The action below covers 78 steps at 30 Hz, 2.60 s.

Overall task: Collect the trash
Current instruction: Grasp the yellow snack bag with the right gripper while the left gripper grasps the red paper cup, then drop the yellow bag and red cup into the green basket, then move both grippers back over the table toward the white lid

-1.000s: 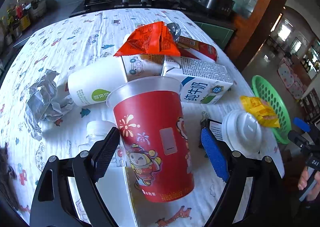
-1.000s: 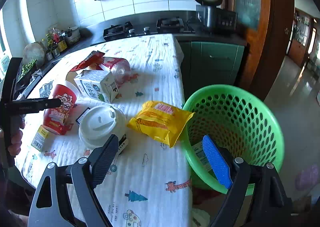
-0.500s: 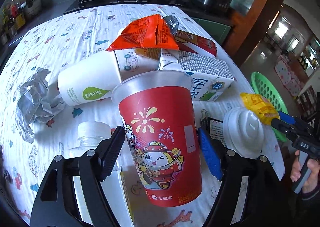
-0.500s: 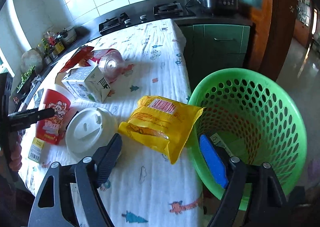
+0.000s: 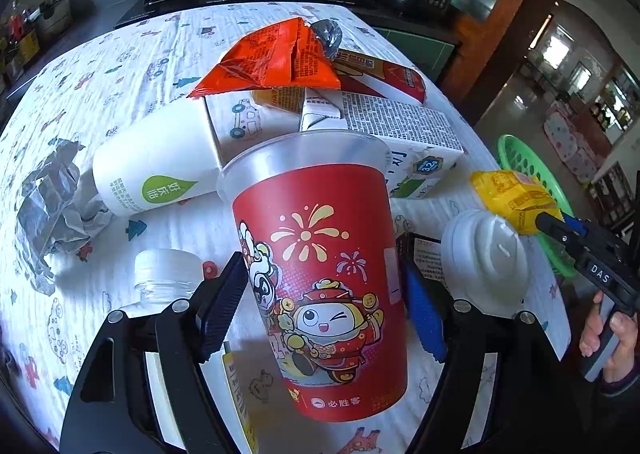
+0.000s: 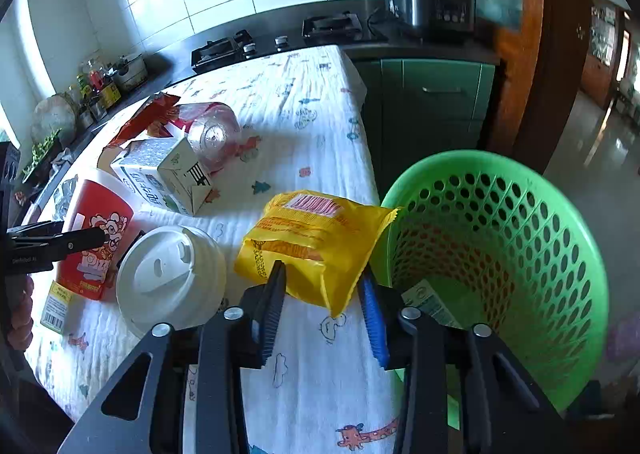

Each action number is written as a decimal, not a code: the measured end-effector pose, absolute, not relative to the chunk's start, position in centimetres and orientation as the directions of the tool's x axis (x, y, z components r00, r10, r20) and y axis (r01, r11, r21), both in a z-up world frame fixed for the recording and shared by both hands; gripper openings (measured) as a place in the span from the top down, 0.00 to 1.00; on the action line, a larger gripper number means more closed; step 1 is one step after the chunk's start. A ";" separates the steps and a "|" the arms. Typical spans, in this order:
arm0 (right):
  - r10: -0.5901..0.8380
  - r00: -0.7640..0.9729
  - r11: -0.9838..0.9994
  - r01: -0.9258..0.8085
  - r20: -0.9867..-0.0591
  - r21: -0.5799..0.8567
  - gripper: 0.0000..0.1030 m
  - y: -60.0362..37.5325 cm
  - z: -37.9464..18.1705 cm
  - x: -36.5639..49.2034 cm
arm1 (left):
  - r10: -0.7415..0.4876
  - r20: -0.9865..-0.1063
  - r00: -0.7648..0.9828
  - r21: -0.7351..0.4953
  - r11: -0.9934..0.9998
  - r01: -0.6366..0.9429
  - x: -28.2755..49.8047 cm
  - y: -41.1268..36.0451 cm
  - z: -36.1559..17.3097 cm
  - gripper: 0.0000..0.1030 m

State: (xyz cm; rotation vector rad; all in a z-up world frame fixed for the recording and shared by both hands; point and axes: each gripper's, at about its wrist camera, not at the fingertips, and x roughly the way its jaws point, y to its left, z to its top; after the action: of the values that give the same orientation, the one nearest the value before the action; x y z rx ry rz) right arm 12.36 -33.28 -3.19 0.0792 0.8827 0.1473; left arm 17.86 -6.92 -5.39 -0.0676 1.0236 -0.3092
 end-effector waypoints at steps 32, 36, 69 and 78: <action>-0.061 0.696 0.994 0.106 -0.716 0.019 0.86 -40.1 1.7 8.5 | -0.516 -0.712 0.477 -0.300 0.837 0.458 14.2 -12.4 2.3 0.30; -0.110 0.665 0.987 0.160 -0.739 -0.002 0.85 -42.3 0.4 8.6 | -0.543 -0.706 0.454 -0.296 0.809 0.508 14.7 -15.4 3.2 0.30; -0.201 0.692 0.974 0.216 -0.693 -0.068 0.29 -45.5 2.0 2.2 | -0.636 -0.736 0.234 -0.382 0.674 0.632 20.7 -37.1 -2.7 0.23; -0.164 0.702 0.979 0.204 -0.693 -0.025 0.29 -45.0 2.2 1.9 | -0.612 -0.723 0.321 -0.284 0.687 0.669 17.9 -34.2 -0.6 0.23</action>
State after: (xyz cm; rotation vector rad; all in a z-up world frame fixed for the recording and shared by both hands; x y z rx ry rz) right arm 1.91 -45.05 2.16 0.0546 0.7661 -0.2047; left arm 17.94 -34.16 -0.58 0.0716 0.9164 -0.8421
